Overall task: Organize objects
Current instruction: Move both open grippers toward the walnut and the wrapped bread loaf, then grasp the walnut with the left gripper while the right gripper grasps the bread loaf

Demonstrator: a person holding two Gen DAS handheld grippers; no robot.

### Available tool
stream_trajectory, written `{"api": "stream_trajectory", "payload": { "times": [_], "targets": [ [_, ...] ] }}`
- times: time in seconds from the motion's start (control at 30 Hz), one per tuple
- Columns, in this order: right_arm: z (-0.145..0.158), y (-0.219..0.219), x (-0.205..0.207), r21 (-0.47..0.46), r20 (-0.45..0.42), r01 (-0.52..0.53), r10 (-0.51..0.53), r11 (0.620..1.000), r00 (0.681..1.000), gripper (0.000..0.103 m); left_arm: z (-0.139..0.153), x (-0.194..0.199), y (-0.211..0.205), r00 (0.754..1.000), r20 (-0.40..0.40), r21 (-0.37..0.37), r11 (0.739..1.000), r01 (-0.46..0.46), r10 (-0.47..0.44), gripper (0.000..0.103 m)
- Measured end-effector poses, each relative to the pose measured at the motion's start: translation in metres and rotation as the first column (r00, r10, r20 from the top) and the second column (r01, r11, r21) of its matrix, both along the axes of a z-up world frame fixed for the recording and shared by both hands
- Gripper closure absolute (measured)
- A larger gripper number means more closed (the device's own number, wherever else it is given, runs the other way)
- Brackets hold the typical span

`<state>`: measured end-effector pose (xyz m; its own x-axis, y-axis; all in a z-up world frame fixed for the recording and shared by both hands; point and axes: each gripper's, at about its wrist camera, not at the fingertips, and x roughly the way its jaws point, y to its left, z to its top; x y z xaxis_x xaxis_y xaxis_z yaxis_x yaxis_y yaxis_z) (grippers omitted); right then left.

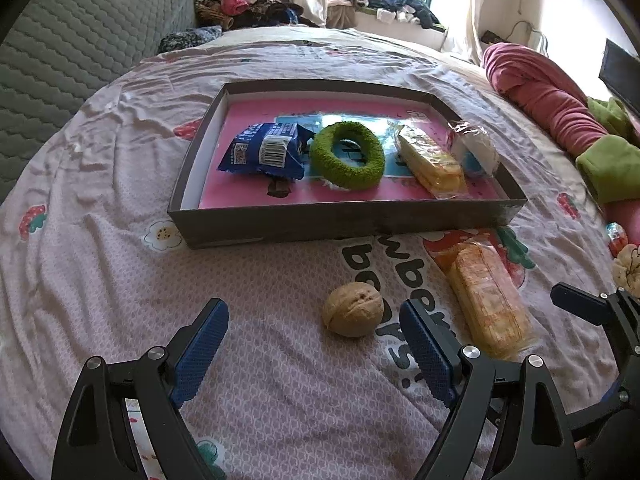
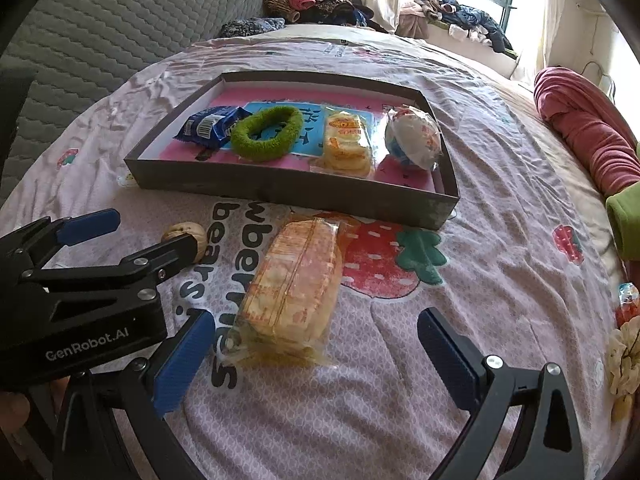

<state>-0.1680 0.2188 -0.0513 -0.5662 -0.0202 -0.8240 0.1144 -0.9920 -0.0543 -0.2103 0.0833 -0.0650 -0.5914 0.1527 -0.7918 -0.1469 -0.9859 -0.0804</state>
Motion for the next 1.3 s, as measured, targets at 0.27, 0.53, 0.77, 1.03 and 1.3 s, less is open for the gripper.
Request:
{"api": "stream_trajectory", "payload": {
  "times": [0.27, 0.53, 0.77, 1.03, 1.3],
  "targets": [
    [-0.003, 0.003, -0.007, -0.004, 0.001, 0.010, -0.010, 1.000, 1.000, 0.001, -0.005, -0.007, 0.001, 1.000, 0.011, 0.001, 1.000, 0.002, -0.002, 0.015],
    [-0.010, 0.005, -0.015, -0.014, 0.013, 0.018, -0.018, 1.000, 1.000, 0.005, -0.010, -0.010, 0.003, 1.000, 0.017, 0.007, 1.000, 0.006, -0.006, 0.015],
    [-0.012, 0.007, -0.016, -0.021, 0.022, 0.012, -0.011, 1.000, 1.000, 0.021, -0.012, -0.013, 0.006, 1.000, 0.017, 0.013, 1.000, 0.016, -0.016, 0.024],
    [-0.012, 0.004, -0.016, -0.028, 0.020, -0.006, 0.006, 1.000, 1.000, 0.035, -0.012, -0.012, 0.005, 0.999, 0.023, 0.040, 0.999, 0.026, -0.027, 0.034],
    [-0.012, 0.003, -0.016, -0.044, 0.011, -0.016, 0.016, 0.999, 1.000, 0.044, -0.011, -0.008, 0.010, 0.998, 0.027, 0.065, 0.997, 0.047, -0.049, 0.051]
  ]
}}
